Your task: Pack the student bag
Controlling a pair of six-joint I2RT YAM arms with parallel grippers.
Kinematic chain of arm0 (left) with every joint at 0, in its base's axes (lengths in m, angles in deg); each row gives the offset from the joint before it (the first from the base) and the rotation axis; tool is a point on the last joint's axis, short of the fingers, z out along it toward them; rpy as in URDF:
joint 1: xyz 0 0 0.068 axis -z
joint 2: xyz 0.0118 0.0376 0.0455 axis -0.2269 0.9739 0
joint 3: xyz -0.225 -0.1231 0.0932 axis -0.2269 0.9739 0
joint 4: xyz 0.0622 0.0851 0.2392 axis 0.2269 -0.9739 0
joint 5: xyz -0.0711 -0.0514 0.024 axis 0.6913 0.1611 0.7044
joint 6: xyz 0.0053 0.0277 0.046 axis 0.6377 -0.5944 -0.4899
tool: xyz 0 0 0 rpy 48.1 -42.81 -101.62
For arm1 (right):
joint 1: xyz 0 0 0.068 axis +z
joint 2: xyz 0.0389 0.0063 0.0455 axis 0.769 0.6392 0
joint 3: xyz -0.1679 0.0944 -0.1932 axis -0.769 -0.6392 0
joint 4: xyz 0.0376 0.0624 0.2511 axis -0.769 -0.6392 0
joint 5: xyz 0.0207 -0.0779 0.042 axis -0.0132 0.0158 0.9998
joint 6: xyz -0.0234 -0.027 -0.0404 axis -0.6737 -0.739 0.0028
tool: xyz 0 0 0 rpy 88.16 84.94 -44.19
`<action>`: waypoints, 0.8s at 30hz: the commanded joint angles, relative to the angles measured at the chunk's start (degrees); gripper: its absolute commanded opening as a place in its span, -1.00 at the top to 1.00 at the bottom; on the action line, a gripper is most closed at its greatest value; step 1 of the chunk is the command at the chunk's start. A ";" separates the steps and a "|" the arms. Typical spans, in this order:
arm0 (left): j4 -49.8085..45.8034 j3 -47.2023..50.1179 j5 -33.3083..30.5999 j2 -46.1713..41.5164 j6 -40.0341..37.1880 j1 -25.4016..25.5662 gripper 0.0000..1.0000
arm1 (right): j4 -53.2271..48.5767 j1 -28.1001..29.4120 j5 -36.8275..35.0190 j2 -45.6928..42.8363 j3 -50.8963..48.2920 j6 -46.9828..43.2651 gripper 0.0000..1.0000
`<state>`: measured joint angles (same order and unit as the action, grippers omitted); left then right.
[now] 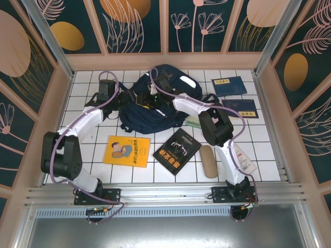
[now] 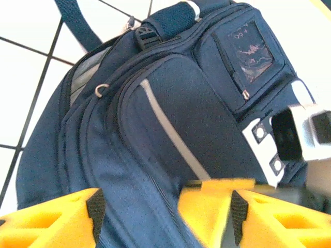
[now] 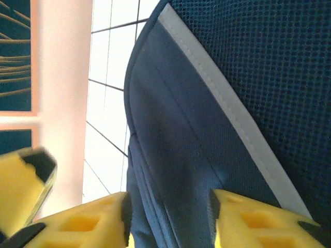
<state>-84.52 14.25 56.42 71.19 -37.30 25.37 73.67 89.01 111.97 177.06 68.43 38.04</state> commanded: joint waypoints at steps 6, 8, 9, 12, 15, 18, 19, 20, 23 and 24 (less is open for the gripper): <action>0.13 -13.78 -1.95 13.08 0.03 -2.70 -0.35 | -2.95 -0.86 -19.06 -18.00 -13.47 -2.36 -0.17; -1.19 -18.08 -2.43 18.15 -0.80 -3.17 -0.36 | -6.64 -2.22 -25.16 -19.95 -16.31 1.75 -0.15; -1.72 -20.80 -2.24 20.69 -1.24 -3.44 -0.36 | -8.04 -3.01 -26.56 -20.51 -17.71 2.90 -0.14; -4.31 -29.25 -1.11 27.86 -2.59 -3.38 -0.36 | -12.15 -5.18 -31.41 -21.34 -21.36 7.08 -0.03; -6.55 -34.60 0.56 32.91 -3.36 -3.37 -0.36 | -13.20 -7.10 -33.71 -22.10 -25.55 9.15 0.06; -7.34 -35.23 1.25 34.61 -4.17 -3.45 -0.36 | -10.68 -10.36 -32.24 -22.70 -29.94 8.99 0.06; -6.95 -34.23 1.68 34.49 -4.29 -3.38 -0.36 | -9.42 -11.30 -31.04 -22.24 -30.91 8.52 0.05; -6.20 -32.79 2.03 34.17 -4.12 -3.41 -0.37 | -8.34 -11.97 -28.98 -21.20 -31.08 7.62 0.05; -3.49 -26.53 4.63 32.66 -0.79 -3.39 -0.33 | -6.44 -13.45 -21.79 -15.74 -26.70 3.41 0.04; -1.69 -23.86 5.83 31.72 0.51 -3.37 -0.32 | -6.03 -13.76 -19.95 -14.04 -25.15 2.21 0.05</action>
<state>-87.43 -14.62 58.43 104.87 -39.24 22.04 64.71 75.96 86.64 158.83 39.61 43.68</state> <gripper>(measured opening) 0.663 0.475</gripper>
